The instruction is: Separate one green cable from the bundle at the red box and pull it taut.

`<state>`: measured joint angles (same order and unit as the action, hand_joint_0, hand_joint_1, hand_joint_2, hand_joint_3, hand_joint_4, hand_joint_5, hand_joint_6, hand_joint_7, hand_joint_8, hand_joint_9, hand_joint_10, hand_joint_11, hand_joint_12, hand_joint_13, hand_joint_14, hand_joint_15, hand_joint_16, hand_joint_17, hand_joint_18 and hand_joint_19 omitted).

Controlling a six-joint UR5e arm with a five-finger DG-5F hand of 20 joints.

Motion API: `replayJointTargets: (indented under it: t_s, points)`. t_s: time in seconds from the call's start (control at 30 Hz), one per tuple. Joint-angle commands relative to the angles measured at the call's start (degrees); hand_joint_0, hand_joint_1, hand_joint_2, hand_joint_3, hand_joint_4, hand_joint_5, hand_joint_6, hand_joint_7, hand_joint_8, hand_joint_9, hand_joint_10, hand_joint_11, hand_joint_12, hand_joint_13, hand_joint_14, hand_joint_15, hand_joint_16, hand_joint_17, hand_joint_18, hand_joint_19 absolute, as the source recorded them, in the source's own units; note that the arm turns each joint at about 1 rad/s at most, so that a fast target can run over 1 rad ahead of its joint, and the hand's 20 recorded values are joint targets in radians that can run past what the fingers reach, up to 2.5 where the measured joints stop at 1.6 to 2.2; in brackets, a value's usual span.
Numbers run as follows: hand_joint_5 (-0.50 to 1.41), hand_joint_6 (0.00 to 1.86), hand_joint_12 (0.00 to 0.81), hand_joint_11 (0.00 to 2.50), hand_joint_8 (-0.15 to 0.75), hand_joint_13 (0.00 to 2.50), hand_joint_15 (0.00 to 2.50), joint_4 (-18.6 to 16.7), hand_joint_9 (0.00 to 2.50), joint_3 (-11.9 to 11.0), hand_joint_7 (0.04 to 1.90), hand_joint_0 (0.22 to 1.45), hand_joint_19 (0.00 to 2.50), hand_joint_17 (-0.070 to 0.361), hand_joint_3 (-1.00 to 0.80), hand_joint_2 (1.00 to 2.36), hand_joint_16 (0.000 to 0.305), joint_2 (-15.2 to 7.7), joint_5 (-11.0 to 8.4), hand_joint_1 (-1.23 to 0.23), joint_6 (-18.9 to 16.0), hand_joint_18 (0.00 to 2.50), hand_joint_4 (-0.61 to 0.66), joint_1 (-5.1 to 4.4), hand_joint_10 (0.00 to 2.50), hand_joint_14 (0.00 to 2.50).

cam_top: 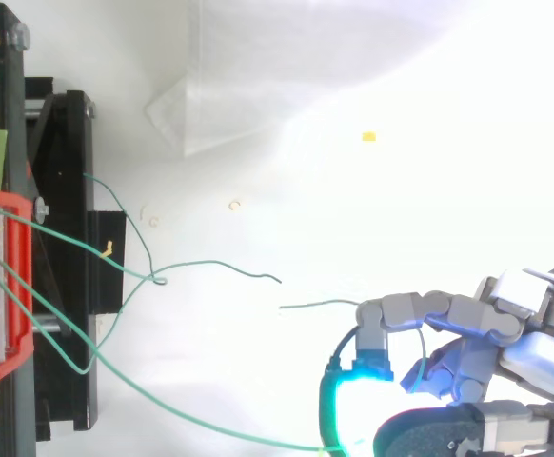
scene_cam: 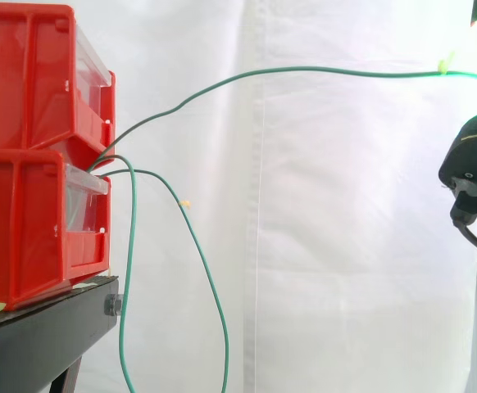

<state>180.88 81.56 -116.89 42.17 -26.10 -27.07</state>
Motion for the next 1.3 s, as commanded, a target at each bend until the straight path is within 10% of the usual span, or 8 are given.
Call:
replayJointTargets:
  t_s: [0.0,1.27]
  points:
    - [0.15,0.50,0.109,0.18,0.118,1.19,0.59,0.00,1.69,0.00,1.38,0.74,0.44,0.050,-0.18,1.01,0.022,0.00,0.02,-0.73,0.00,0.96,-0.09,0.00,0.01,0.02]
    - [0.15,0.50,0.115,0.32,0.076,1.12,0.63,0.00,1.73,0.00,1.39,0.74,0.52,0.042,-0.19,1.02,0.019,0.00,-0.07,-0.71,0.00,0.76,-0.11,0.00,0.01,0.02]
